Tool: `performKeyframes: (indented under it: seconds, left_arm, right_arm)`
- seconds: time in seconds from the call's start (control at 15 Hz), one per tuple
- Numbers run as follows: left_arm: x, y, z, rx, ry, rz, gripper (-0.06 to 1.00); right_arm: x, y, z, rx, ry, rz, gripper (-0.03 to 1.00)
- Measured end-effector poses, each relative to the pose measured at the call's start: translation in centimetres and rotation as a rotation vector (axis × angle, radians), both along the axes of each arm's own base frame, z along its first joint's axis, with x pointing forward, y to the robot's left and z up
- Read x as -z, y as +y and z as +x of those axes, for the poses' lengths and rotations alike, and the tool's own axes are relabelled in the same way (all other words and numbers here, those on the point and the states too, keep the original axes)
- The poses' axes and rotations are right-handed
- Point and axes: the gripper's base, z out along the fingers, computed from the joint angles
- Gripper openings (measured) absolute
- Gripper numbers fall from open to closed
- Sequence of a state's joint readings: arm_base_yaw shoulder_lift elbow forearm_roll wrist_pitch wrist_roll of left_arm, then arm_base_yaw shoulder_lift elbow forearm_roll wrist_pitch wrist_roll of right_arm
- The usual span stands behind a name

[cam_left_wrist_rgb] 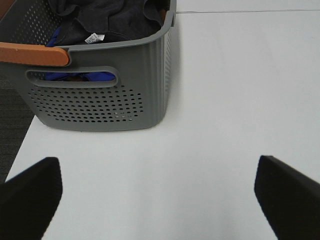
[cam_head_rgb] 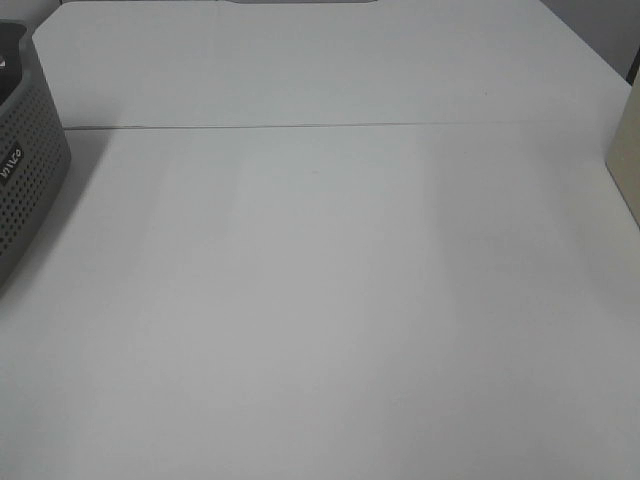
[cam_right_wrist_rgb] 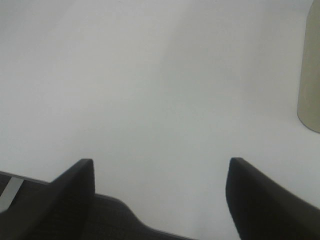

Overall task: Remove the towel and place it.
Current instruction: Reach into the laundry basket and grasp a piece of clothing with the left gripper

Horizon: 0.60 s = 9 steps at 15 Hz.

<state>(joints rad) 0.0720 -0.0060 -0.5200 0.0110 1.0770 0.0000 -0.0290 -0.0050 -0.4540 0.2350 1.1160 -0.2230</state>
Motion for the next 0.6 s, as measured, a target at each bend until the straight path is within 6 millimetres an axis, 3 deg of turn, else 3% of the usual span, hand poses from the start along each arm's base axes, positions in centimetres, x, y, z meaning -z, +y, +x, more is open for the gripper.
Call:
performKeyframes:
  seconds: [0.6]
  left_arm:
    - [0.00,0.00,0.00,0.000,0.000,0.000,0.99]
  right_arm:
    - [0.00,0.00,0.00,0.000,0.000,0.000,0.71]
